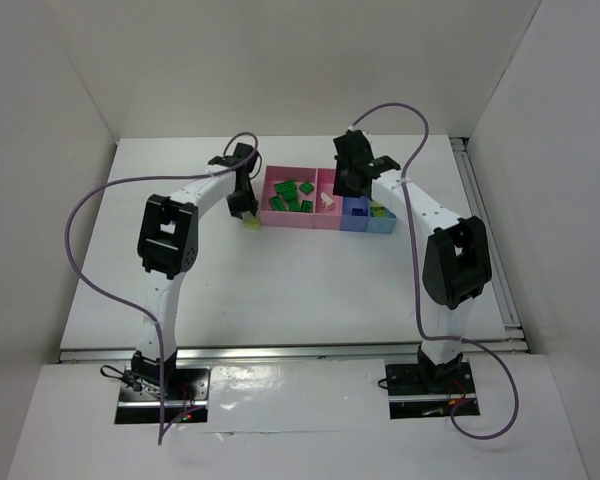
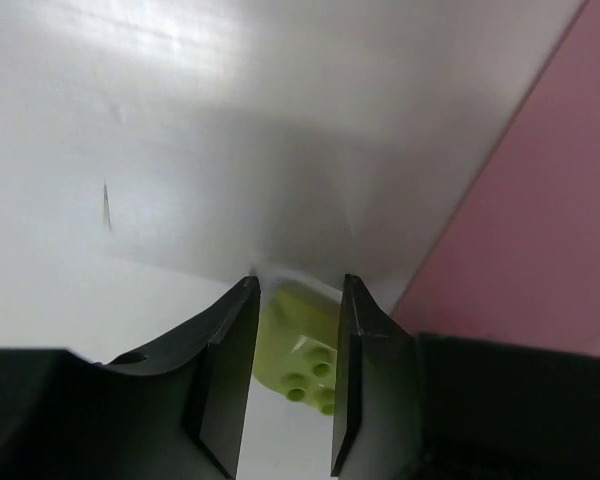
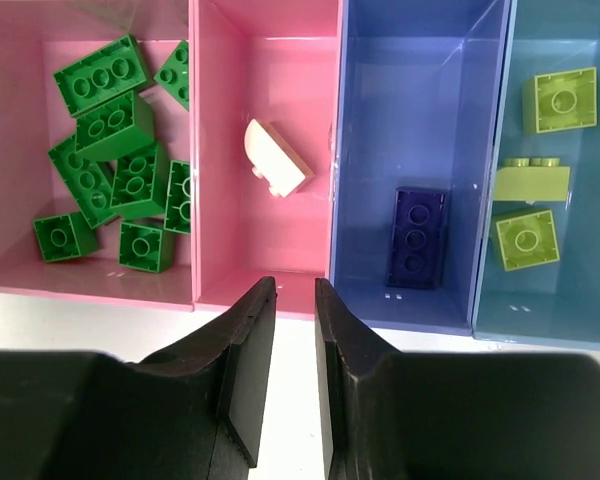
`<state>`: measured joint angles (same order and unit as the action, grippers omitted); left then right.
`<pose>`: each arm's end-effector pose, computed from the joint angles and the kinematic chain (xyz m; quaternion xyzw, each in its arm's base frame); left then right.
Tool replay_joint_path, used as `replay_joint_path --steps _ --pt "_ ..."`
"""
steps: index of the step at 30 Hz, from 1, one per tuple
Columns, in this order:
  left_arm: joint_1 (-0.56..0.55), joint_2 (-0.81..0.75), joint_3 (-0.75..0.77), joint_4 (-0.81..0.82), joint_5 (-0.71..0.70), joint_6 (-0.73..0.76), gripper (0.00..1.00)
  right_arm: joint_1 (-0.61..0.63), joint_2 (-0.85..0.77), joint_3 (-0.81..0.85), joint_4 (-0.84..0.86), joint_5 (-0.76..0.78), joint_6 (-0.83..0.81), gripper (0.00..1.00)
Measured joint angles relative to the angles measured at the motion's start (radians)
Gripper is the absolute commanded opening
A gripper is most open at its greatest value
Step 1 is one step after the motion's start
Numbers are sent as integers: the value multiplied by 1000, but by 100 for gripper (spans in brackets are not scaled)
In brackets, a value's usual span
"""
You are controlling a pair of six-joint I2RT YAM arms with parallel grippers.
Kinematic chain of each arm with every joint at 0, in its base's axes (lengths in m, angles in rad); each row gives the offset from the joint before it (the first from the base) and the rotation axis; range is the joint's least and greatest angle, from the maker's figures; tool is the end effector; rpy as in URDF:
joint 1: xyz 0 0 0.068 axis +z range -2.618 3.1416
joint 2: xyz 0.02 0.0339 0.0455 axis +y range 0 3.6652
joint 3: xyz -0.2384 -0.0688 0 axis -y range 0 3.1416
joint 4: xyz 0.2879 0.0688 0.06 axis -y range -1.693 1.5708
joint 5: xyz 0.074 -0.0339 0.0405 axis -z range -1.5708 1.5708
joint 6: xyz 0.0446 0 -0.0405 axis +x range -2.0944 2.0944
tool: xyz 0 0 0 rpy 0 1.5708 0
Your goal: Sort the legos into containers by color
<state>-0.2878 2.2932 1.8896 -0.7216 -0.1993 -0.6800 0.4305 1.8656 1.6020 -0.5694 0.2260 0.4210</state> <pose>0.4980 -0.1382 0.1282 -0.2106 0.9476 -0.0164 0.2398 0.4239 0.1837 0.2376 0.0363 0.9270 0.0522 0.3697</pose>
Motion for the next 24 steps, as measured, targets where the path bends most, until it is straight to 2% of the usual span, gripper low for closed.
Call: replay_joint_path --steps 11,15,16,17,21,24 --pt "-103 -307 -467 -26 -16 -9 40 56 0 -2 -3 2 -35 30" --pt "-100 -349 -528 -36 7 -6 40 115 0 -13 -6 -23 -69 46" --pt "-100 -353 -534 -34 12 -5 41 135 0 -13 -9 -32 -79 55" --pt "-99 -358 -538 -35 19 -4 44 158 0 -13 -11 -47 -88 59" --pt "-86 -390 -542 -47 40 1 50 267 18 -14 -14 -117 -132 64" --pt "-35 -439 -544 -55 56 7 49 355 58 -14 -9 -174 -190 64"
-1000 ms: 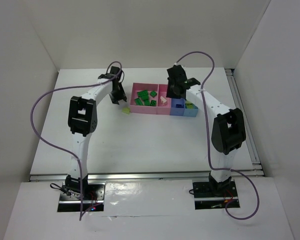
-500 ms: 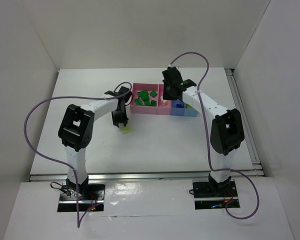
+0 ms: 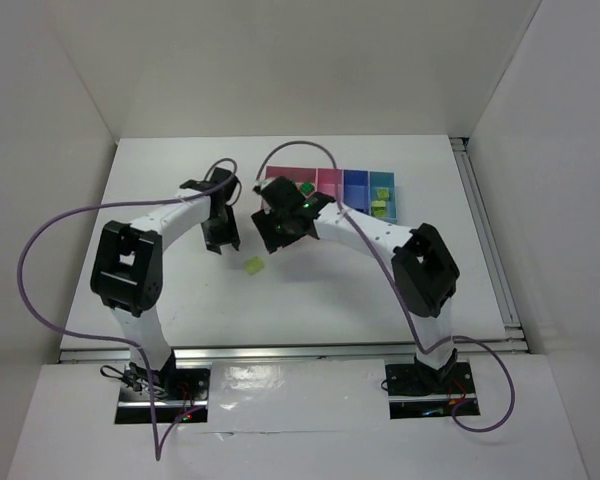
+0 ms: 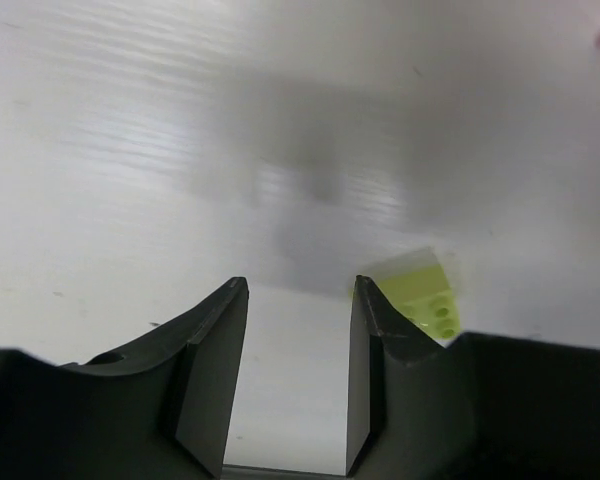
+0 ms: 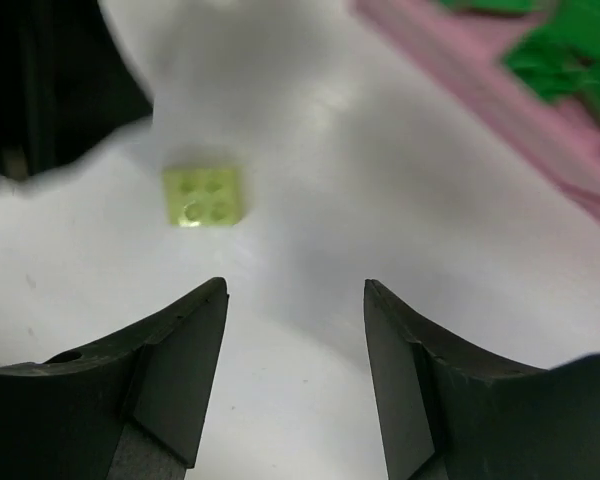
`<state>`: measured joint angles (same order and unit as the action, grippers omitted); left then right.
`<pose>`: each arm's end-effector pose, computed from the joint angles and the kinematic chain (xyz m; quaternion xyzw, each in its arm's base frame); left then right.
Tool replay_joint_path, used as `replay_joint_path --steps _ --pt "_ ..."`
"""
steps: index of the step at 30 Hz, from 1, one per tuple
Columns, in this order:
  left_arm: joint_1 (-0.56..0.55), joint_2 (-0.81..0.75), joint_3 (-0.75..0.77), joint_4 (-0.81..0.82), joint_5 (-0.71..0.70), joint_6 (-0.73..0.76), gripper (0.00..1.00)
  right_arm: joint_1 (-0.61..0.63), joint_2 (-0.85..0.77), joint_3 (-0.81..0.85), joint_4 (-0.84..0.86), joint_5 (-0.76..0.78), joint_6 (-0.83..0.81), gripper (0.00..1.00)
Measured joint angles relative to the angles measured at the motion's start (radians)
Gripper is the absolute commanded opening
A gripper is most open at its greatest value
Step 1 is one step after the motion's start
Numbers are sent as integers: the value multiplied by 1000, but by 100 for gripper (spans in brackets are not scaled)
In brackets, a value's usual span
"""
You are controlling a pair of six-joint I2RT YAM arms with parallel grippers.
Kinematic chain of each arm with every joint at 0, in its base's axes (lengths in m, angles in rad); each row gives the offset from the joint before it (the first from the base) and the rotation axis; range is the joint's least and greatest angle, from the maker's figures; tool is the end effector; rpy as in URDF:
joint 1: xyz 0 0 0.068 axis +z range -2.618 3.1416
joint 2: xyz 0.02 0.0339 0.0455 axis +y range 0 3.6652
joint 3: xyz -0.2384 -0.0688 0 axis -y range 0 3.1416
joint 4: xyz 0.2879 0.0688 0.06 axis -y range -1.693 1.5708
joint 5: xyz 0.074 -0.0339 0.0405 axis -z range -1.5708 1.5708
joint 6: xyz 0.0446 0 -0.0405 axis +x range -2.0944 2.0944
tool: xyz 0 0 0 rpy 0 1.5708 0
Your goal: Sort the legos into containers by color
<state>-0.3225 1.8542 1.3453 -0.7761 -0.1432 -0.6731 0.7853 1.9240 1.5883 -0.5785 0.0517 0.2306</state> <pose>0.3820 -0.1209 0.1412 -0.1822 0.9704 -0.0056 0.1586 0.3315 0.3281 0.2051 -0.2511 0.9124 0.1354 0.2935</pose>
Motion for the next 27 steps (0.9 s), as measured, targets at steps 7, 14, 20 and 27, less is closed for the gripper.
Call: replay_joint_path --steps 7,14,20,27 --pt "250 -94 -57 6 -10 11 46 126 159 44 -20 -19 -163 76" --pt "408 -185 -90 2 -47 -43 45 115 246 69 -29 16 -225 79" --pt "433 -195 -89 7 -27 -42 45 111 332 200 -28 31 -249 79" --pt "433 -191 -89 19 7 -37 45 112 413 323 -18 11 -270 79"
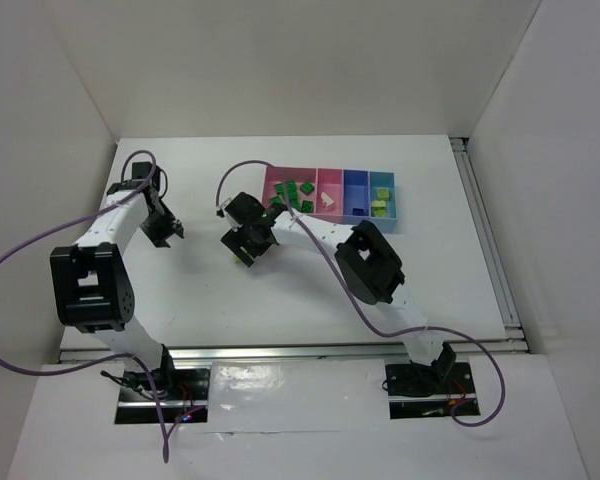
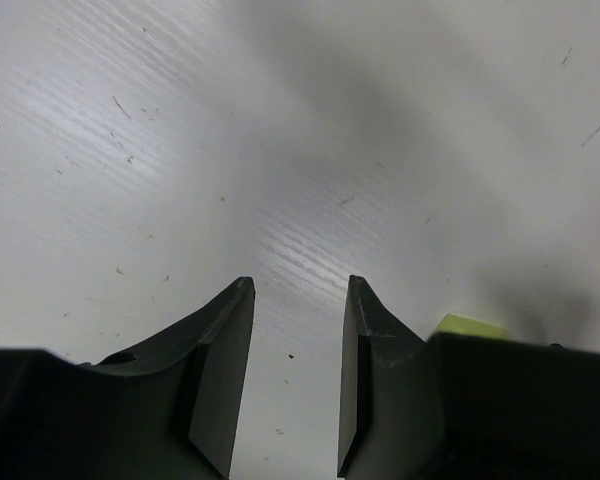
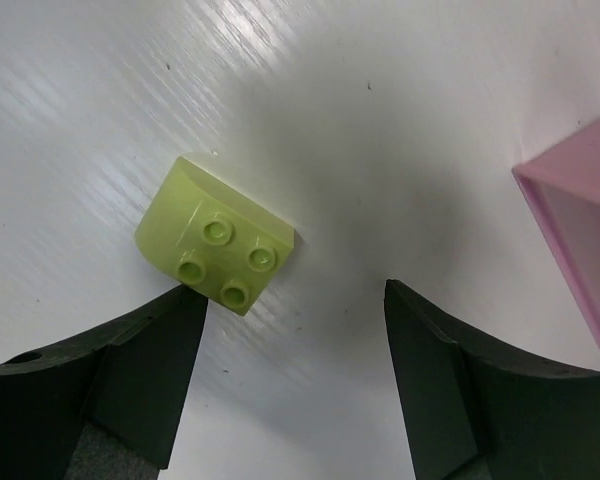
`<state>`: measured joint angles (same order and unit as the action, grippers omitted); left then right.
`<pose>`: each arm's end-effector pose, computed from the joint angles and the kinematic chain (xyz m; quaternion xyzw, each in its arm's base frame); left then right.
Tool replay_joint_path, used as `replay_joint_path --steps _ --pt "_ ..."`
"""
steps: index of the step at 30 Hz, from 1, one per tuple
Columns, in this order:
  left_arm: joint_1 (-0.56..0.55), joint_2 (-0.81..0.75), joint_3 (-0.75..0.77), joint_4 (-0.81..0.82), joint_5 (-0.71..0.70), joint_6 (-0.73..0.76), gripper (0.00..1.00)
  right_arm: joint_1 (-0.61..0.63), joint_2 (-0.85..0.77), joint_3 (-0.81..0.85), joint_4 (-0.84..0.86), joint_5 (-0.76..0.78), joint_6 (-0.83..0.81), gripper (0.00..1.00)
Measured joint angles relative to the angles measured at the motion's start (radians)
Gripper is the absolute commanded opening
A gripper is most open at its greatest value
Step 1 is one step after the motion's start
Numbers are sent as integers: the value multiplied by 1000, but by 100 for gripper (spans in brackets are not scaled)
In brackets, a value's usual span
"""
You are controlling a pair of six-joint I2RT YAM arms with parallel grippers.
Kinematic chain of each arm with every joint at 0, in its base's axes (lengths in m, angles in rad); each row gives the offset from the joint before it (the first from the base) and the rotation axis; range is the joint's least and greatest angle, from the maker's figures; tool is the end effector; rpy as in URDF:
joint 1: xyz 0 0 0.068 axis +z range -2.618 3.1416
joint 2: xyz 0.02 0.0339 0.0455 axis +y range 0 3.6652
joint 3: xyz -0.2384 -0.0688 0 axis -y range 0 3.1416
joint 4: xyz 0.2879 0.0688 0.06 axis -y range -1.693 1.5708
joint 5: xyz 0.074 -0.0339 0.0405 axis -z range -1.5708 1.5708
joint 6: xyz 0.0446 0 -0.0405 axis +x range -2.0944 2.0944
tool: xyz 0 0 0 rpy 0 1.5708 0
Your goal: Sort the legos into containers by color
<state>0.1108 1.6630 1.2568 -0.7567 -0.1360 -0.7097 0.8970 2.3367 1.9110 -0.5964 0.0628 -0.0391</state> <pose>0.3740 0.0477 0.1838 -0.4023 0.8905 0.0040 0.2127 0.3354 0.4156 0.1200 -0.4265 0.8625 0.0851 0.2588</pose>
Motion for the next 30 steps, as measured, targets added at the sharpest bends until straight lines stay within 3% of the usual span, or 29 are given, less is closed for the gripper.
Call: replay_joint_path --steps 12,19,23,24,28,30 --pt "16 5 7 2 8 0 45 9 61 92 12 -36 -23 83" --pt "42 5 8 2 4 0 45 9 84 113 55 -48 -21 79" --pt "45 5 8 2 3 0 45 9 92 113 97 -61 -14 66" --pt "46 5 8 2 4 0 45 9 93 113 101 -64 -14 54" --pt "49 5 8 2 4 0 45 10 93 113 108 -57 -7 22" --pt "53 5 8 2 4 0 45 10 91 112 109 -40 -3 17"
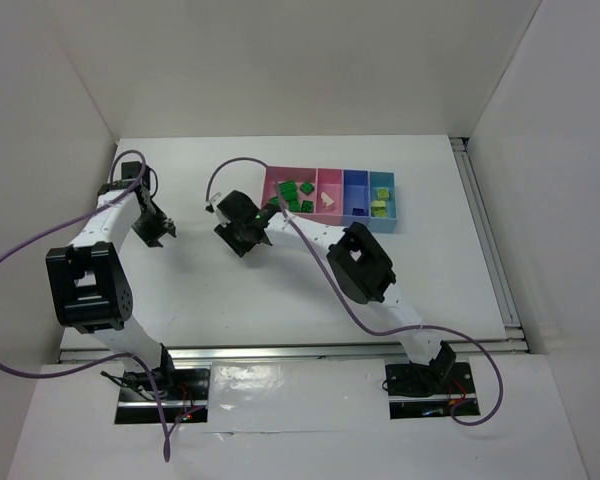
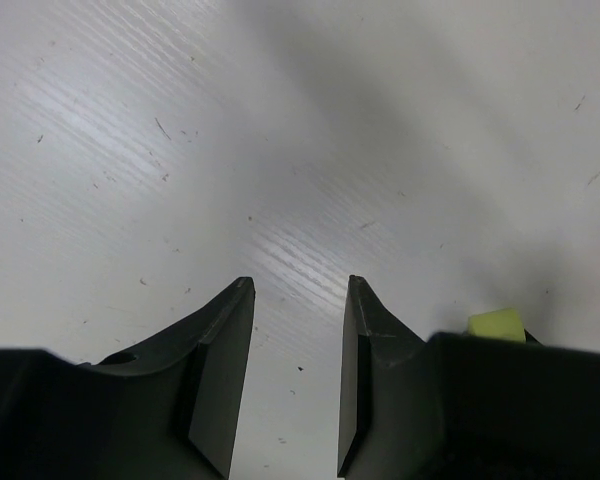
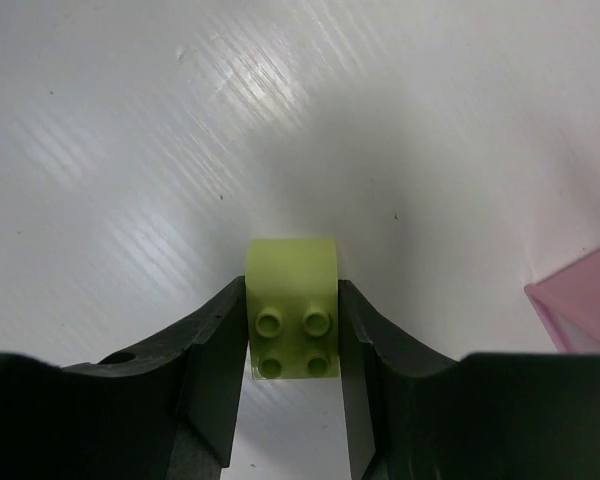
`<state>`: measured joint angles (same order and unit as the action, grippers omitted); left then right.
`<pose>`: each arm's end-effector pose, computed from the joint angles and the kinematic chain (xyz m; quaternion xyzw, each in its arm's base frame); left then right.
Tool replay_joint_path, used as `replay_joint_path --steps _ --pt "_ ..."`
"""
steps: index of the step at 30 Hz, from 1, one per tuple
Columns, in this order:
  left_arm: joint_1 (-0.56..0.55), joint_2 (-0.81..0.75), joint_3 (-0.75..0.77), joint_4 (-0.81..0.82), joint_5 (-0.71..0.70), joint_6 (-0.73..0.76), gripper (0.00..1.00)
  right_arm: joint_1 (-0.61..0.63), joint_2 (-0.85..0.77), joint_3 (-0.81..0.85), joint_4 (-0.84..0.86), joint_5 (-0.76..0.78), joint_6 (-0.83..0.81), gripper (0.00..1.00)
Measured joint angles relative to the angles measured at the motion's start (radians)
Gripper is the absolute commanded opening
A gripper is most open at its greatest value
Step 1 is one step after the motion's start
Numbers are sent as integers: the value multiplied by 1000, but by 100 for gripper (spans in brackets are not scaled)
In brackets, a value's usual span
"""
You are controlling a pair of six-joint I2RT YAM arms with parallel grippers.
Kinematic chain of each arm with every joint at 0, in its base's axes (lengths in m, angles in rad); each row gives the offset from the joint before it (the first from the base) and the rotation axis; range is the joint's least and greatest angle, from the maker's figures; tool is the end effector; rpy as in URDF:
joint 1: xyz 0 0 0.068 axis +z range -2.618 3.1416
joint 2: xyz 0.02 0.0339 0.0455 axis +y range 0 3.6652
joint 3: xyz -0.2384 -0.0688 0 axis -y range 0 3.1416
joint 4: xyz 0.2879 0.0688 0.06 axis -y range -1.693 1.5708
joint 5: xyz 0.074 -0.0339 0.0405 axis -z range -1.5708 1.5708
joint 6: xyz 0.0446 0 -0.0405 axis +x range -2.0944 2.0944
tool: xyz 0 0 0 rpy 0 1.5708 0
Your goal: Sort the legos into containers by color
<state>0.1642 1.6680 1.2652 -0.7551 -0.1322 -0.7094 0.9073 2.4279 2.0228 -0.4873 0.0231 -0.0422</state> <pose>0.3729 0.0677 0.1848 -0.4254 0.8792 0.0072 0.2144 0.3475 0.4428 0.1189 -0.4276 0.8404 0.1296 0.3066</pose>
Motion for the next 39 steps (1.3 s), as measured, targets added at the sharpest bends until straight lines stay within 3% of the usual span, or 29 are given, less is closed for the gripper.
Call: replay_joint_path --steps 5,10,16,23,31,34,36,37,39 --pt "6 0 0 0 18 3 44 0 -77 -84 -17 47 23 17" --pt "6 -12 0 10 62 25 44 -48 -337 -241 -18 117 79 18" --pt "6 -30 0 51 128 51 44 -297 -619 -330 -6 250 192 18" --pt "5 -31 0 69 174 57 47 -602 -602 -397 -44 360 335 18" --pt "-16 -31 0 70 190 79 56 -657 -536 -420 -76 367 375 26" --pt "-18 -31 0 71 192 80 57 -660 -531 -429 -75 367 382 39" --pt "-18 -31 0 72 192 81 57 -664 -521 -429 -74 367 388 58" --pt "-18 -31 0 72 192 81 57 -667 -516 -431 -74 367 393 72" --pt "-18 -31 0 73 192 81 59 -673 -507 -436 -74 366 394 82"
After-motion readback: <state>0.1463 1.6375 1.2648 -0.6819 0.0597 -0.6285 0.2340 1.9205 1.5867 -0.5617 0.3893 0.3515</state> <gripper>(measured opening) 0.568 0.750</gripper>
